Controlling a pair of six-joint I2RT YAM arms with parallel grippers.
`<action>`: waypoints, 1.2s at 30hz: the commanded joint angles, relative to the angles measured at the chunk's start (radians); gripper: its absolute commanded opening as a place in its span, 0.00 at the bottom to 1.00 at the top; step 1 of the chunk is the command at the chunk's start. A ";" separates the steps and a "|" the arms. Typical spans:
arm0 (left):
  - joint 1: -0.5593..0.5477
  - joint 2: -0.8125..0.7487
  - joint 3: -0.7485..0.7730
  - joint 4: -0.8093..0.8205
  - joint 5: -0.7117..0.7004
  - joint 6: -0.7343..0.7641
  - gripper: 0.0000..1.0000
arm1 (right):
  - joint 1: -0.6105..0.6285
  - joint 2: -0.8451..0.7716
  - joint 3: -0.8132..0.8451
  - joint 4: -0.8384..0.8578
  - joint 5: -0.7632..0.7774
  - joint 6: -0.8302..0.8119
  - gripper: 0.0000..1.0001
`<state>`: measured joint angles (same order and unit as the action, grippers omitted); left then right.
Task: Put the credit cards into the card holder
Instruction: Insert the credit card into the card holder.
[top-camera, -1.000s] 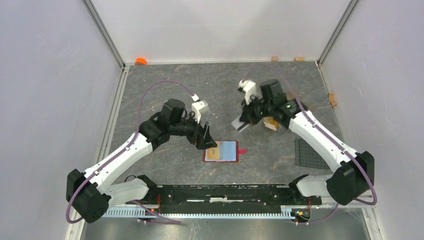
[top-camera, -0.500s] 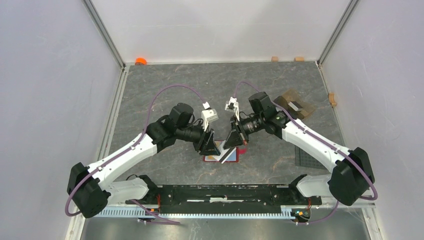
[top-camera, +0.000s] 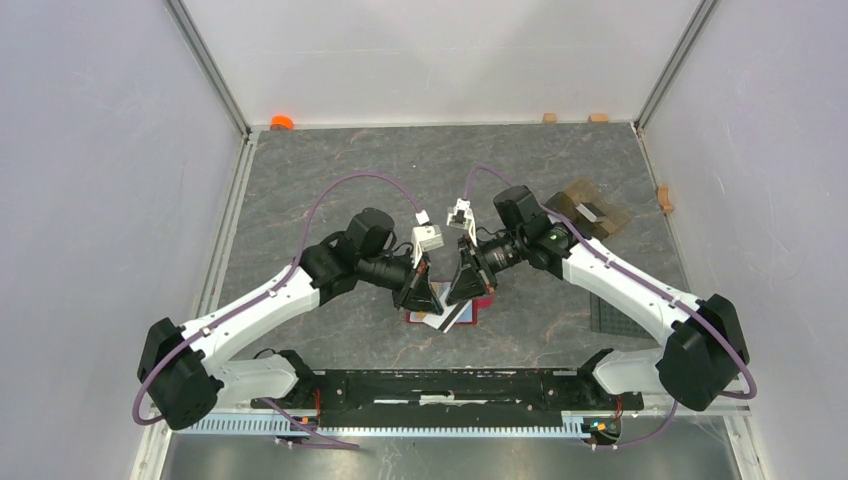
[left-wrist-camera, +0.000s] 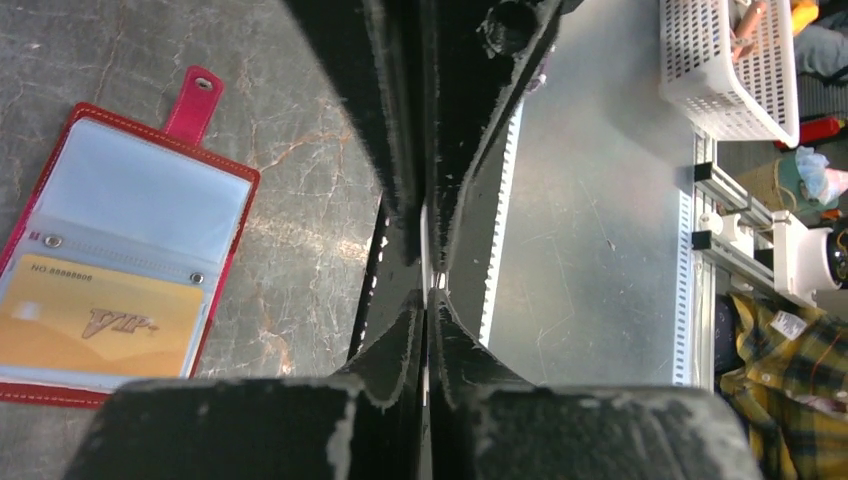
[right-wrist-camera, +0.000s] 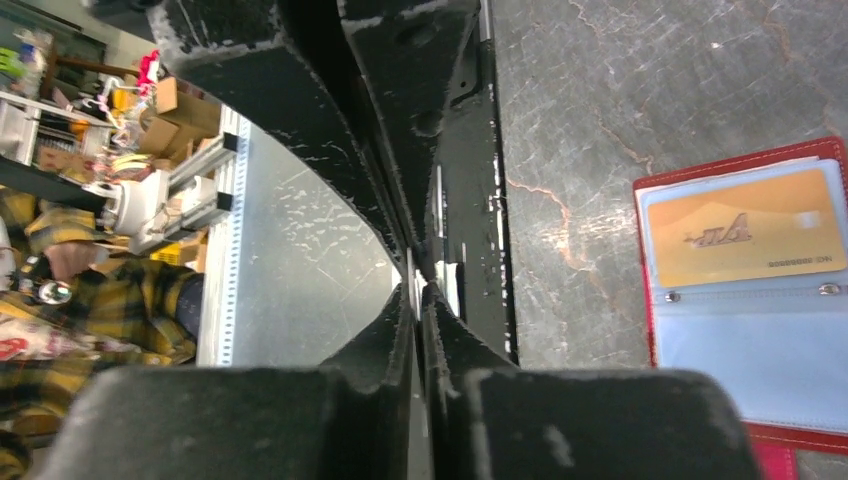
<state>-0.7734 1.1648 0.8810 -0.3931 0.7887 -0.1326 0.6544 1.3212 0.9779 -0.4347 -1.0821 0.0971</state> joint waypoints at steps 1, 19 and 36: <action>-0.012 0.007 -0.008 0.033 0.036 -0.011 0.02 | 0.007 -0.009 0.057 -0.013 0.031 -0.010 0.21; 0.011 0.059 -0.296 0.382 -0.437 -0.590 0.02 | 0.020 -0.243 -0.366 0.108 0.978 0.440 0.56; 0.123 0.219 -0.313 0.507 -0.289 -0.628 0.02 | 0.037 -0.109 -0.410 0.248 1.085 0.483 0.33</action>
<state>-0.6636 1.3666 0.5522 0.0601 0.4469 -0.7315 0.6876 1.1927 0.5472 -0.2356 -0.0204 0.5667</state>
